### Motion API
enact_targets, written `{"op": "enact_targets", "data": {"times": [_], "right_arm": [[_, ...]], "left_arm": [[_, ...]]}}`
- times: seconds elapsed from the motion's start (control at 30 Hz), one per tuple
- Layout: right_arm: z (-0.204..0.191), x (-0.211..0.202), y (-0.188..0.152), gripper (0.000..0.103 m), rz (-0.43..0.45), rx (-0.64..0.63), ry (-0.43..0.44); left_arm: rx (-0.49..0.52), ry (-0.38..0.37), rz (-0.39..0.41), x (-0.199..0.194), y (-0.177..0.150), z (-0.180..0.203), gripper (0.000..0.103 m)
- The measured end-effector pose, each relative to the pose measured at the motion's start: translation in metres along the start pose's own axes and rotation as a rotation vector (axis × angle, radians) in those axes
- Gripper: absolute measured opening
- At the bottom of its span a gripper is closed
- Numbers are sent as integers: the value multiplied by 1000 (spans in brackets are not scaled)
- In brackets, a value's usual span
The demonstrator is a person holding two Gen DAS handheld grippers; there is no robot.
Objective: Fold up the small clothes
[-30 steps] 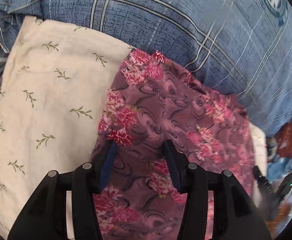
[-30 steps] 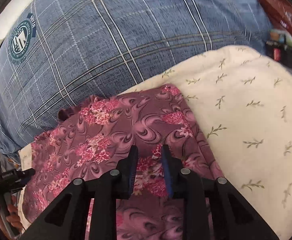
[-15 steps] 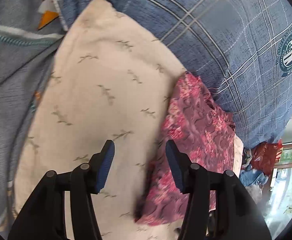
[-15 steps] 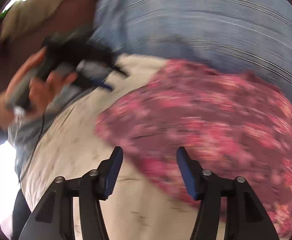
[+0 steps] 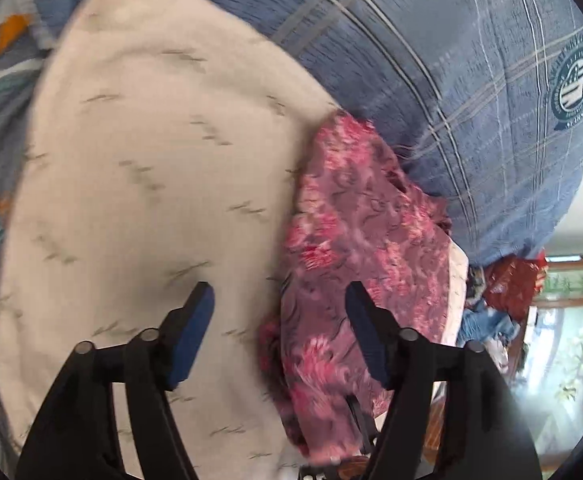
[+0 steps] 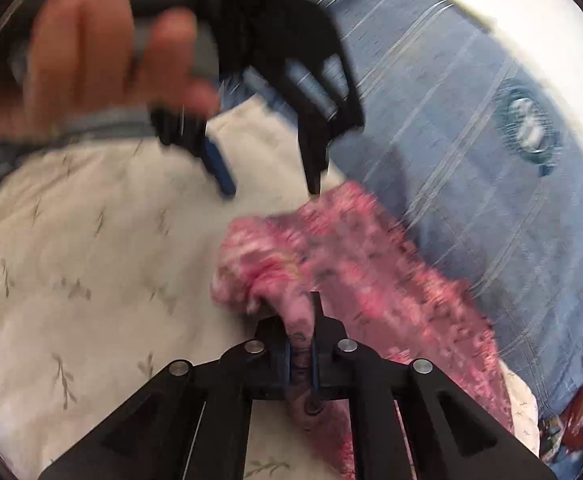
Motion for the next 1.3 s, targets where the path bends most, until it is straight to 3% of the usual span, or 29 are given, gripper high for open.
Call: {"op": "enact_targets", "data": {"times": [0.13, 0.27, 0.33, 0.4, 0.5, 0.67, 0.87, 1.3], "right_arm": [[19, -17, 1, 6, 104, 68, -42], [26, -15, -2, 6, 111, 105, -12], [27, -14, -3, 6, 111, 109, -3], [28, -14, -4, 6, 109, 117, 13], [35, -11, -11, 6, 106, 151, 26], [61, -20, -20, 6, 109, 255, 45], [106, -35, -43, 6, 94, 384, 38], [222, -49, -133, 6, -47, 762, 126]], "left_arm": [[9, -7, -38, 23, 16, 14, 75], [26, -5, -97, 50, 26, 23, 75], [67, 26, -85, 54, 28, 32, 68], [105, 40, -82, 59, 28, 44, 19], [156, 93, -50, 56, 24, 59, 8], [241, 49, 22, 43, 10, 93, 6], [331, 12, 33, 50, -8, 150, 6], [523, 44, -31, 151, -62, 260, 6]]}}
Point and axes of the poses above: each gripper's, at about its wrist camera, not at the fingertips, and x roughly the way its jaws point, z to its right, y to its top, the point moved 1 cm from there along x, roughly the way its jaws point, and after that the axes turned 13 degrees about -y, right-handed, at the moved point
